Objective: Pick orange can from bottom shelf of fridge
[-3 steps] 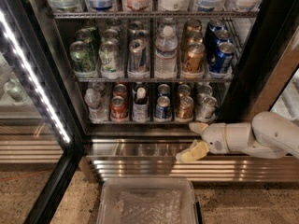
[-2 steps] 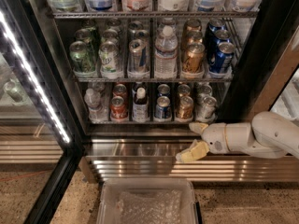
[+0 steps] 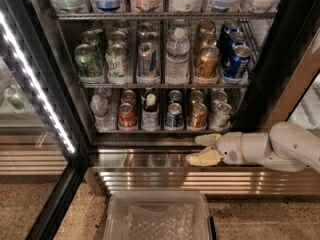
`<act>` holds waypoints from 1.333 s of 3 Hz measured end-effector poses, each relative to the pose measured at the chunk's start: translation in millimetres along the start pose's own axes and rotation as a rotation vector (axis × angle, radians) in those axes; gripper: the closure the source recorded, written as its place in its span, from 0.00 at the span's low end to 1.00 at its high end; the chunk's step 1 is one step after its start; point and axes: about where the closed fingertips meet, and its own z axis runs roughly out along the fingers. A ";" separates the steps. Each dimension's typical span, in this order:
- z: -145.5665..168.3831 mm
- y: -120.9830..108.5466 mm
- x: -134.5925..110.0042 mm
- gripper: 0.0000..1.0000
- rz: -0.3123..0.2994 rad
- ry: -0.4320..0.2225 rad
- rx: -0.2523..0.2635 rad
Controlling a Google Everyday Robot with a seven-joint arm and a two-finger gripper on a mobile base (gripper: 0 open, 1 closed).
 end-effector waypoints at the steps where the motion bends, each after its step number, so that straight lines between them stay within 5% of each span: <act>1: -2.5 -31.3 -1.5 0.21 -0.025 -0.029 0.087; 2: -9.8 -66.5 -7.3 0.19 -0.057 -0.033 0.183; 4: 0.6 -107.4 -10.5 0.16 -0.076 -0.027 0.256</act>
Offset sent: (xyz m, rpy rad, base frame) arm 0.0930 -0.0682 -0.0056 -0.1285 -0.1912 -0.2357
